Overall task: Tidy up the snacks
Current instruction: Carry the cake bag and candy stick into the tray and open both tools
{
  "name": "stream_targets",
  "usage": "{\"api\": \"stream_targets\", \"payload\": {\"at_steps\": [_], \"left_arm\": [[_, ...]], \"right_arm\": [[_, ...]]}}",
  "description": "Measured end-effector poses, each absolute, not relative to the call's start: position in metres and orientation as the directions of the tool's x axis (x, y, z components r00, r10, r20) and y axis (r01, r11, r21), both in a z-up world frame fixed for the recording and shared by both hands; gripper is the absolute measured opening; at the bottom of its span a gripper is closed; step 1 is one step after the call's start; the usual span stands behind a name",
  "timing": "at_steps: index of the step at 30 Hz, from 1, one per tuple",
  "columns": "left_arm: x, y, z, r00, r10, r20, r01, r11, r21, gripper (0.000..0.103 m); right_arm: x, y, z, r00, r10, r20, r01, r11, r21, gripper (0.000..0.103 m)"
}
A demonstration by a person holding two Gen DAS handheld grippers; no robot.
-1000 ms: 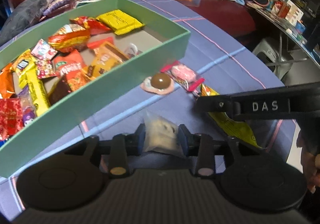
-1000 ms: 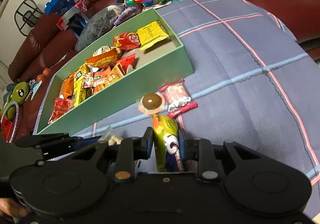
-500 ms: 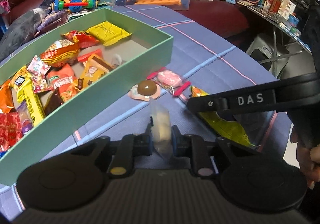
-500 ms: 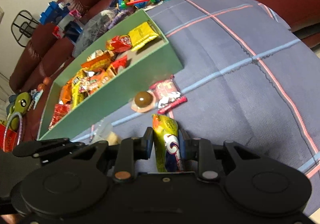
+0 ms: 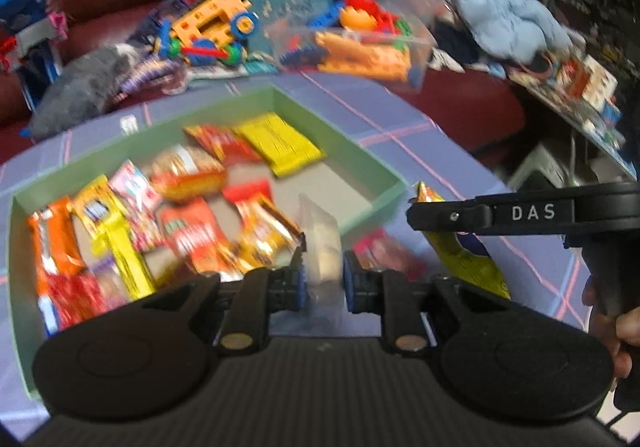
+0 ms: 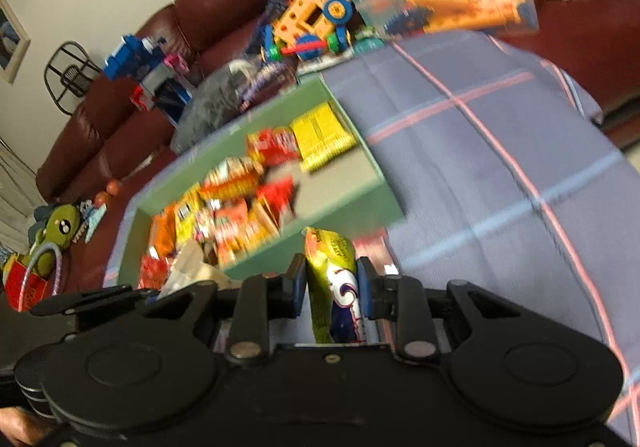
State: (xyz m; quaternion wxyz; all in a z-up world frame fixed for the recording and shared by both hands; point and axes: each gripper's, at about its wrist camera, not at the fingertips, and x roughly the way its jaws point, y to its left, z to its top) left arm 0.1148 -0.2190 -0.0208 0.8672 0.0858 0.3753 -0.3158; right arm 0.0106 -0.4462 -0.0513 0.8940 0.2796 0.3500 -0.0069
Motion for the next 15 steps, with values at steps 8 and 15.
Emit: {"api": "stream_targets", "payload": {"at_steps": [8, 15], "left_arm": [[0.171, -0.244, -0.004, 0.538, -0.481, -0.692, 0.593, 0.799, -0.094, 0.017], [0.203, -0.272, -0.018, 0.522, -0.464, -0.716, 0.59, 0.802, -0.09, 0.017]], "right_arm": [[0.07, -0.453, -0.022, 0.801, 0.176, -0.572, 0.178, 0.843, 0.508, 0.026], [0.118, -0.464, -0.024, 0.794, 0.179, -0.58, 0.199, 0.826, 0.528, 0.026]]}}
